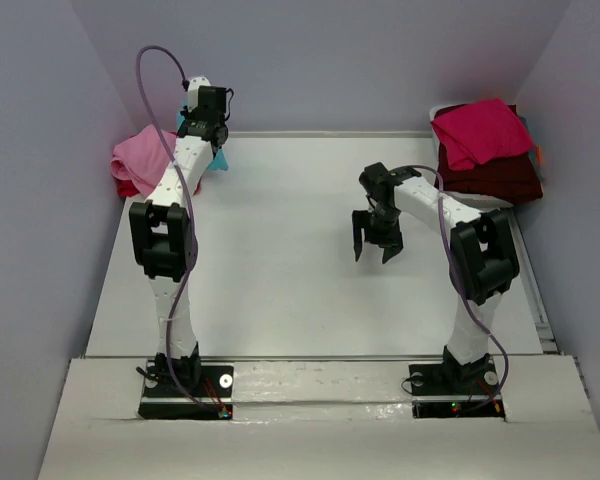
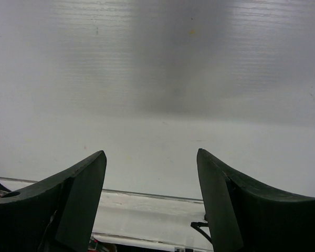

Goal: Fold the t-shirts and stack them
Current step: Put the neatly folded tshirt into the corner of the board with the left arm

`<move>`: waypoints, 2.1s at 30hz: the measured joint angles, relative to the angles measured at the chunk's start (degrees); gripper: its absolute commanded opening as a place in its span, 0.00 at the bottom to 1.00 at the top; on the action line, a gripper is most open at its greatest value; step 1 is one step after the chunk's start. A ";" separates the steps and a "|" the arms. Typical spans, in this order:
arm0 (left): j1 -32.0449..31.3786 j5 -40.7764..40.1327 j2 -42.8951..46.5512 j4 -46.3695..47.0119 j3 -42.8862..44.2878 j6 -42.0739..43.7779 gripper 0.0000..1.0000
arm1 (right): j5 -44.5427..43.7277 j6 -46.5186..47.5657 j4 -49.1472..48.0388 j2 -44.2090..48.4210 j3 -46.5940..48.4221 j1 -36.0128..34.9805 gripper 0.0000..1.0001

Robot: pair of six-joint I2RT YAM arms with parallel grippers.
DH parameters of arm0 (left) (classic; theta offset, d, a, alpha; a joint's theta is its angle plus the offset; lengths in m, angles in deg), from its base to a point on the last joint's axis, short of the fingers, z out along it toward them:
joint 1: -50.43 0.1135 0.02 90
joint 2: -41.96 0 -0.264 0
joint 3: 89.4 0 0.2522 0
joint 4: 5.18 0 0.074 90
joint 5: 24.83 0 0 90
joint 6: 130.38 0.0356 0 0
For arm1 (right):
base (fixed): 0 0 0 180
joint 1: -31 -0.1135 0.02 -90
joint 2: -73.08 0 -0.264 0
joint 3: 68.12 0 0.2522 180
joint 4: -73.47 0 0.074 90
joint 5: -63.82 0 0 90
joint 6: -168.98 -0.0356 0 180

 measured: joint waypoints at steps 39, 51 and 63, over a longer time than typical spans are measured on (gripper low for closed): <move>17.22 9.77 -14.36 7.56 7.74 -5.75 0.06 | -1.81 -1.49 10.16 -18.45 17.62 0.00 0.76; 17.86 9.90 -10.62 10.32 2.49 -7.65 0.06 | -1.84 -1.46 10.78 -18.58 19.19 0.00 0.76; 17.79 27.04 -4.31 19.50 -1.70 -10.97 0.06 | -1.97 -1.46 10.73 -18.58 18.23 0.26 0.76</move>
